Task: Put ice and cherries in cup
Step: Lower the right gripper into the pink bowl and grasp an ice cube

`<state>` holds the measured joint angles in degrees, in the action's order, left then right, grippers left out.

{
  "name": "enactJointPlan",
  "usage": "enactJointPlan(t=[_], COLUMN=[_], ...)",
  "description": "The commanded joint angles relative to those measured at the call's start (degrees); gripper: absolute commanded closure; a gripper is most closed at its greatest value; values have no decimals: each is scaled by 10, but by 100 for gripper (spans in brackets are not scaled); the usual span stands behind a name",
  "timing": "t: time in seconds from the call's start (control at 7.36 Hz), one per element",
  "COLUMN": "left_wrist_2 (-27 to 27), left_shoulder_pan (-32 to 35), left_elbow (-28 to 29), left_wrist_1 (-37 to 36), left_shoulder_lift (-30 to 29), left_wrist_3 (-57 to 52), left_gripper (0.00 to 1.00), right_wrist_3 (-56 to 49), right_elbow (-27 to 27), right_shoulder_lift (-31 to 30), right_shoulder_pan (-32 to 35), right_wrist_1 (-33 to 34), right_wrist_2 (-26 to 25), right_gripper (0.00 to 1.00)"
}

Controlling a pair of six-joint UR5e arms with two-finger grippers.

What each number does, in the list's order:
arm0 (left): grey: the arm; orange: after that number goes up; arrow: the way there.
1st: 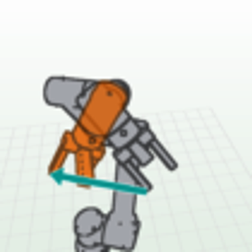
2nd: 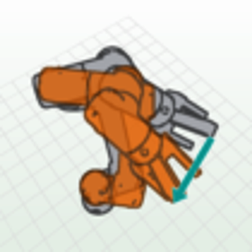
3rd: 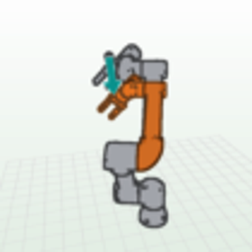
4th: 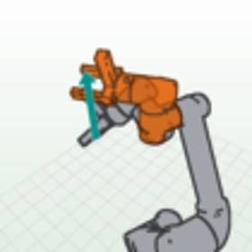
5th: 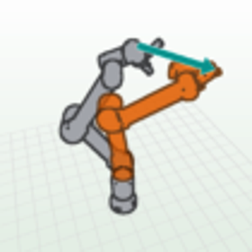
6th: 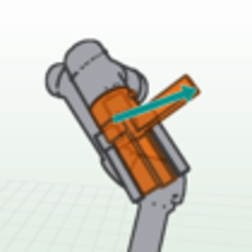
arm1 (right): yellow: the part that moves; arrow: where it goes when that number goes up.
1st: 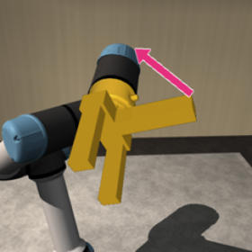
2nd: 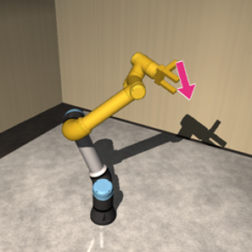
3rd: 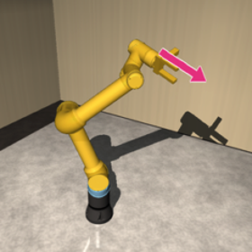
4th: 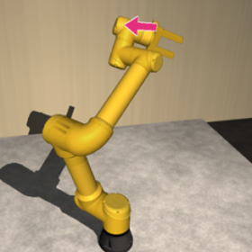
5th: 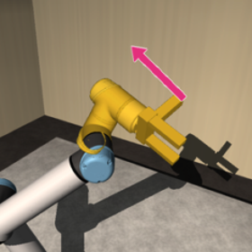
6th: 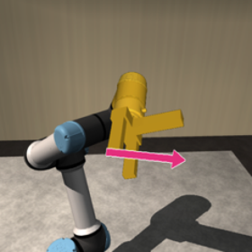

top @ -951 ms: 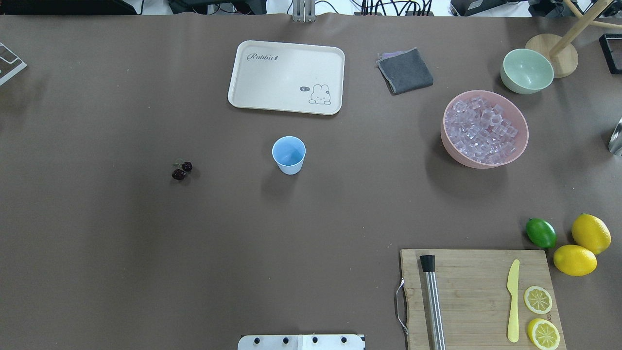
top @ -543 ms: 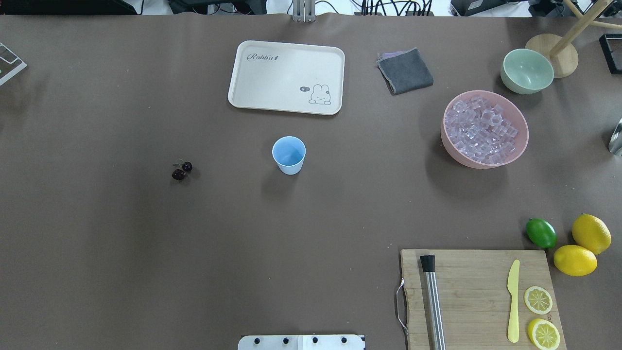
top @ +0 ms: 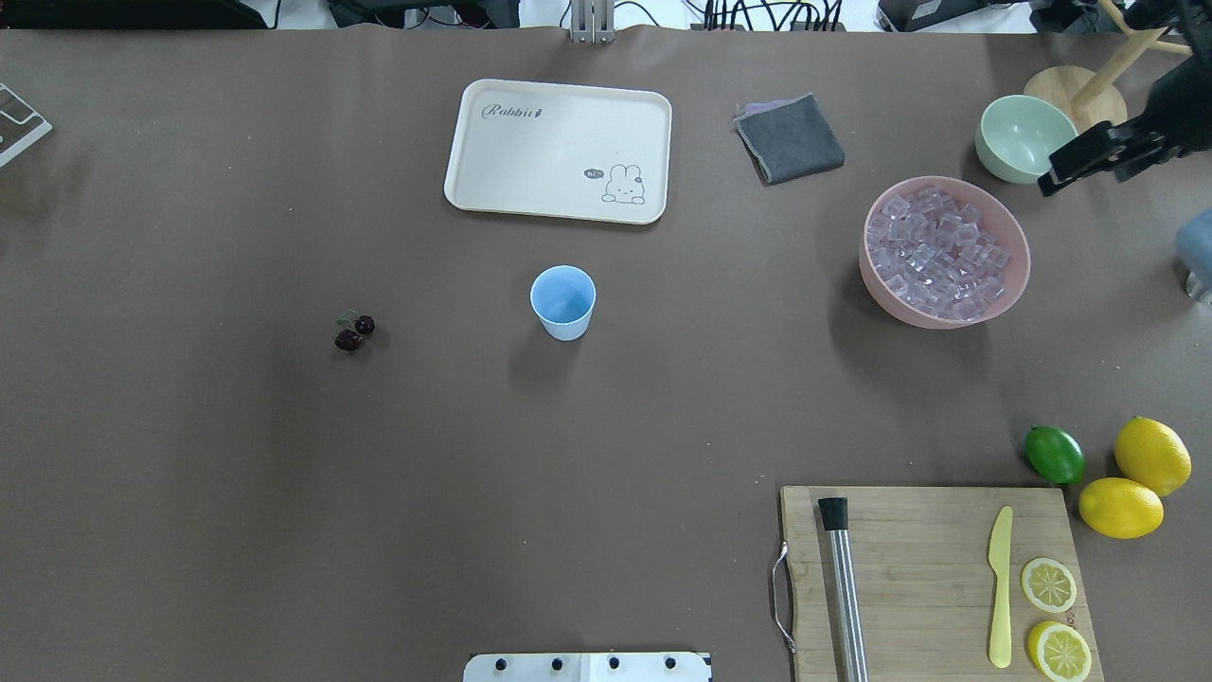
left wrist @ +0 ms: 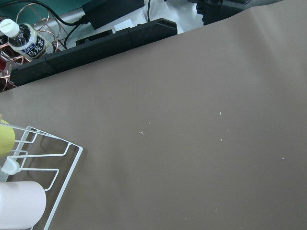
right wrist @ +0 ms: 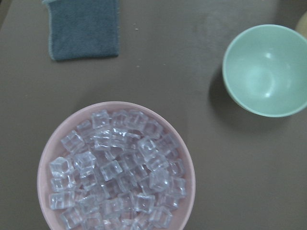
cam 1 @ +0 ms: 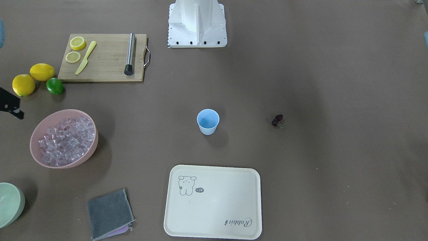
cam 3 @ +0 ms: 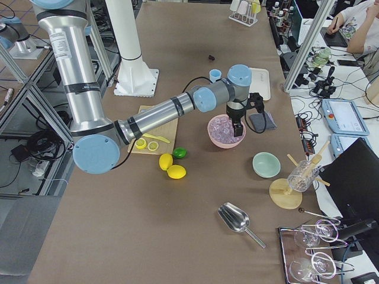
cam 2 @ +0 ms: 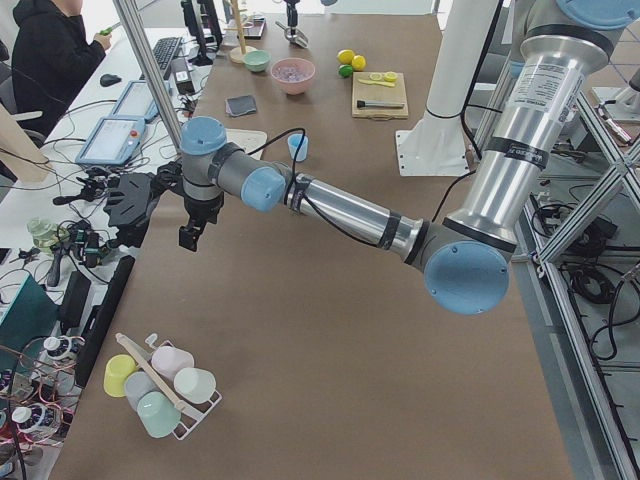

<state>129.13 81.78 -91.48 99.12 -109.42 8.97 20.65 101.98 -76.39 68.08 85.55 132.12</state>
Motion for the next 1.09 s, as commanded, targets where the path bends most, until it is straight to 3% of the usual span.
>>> enactJointPlan(t=[0.0,0.14,0.54,0.95], left_wrist_2=[-1,0,-1,-1], left_shoulder_pan=[-6,-6,-10,-14], left_elbow=[6,20,24,32], left_wrist_1=[24,35,41,42], left_shoulder_lift=[4,4,4,2], left_wrist_3=[21,21,21,22], left_gripper=[2,2,2,2], right_wrist_3=[29,42,99,94], right_elbow=[-109,-132,-123,-142], right_shoulder_lift=[18,21,36,30], right_shoulder_pan=[-57,-69,-141,-147], right_wrist_1=[-160,-192,-194,-207], right_wrist_2=[-28,-32,-120,-128], right_gripper=[2,2,2,2])
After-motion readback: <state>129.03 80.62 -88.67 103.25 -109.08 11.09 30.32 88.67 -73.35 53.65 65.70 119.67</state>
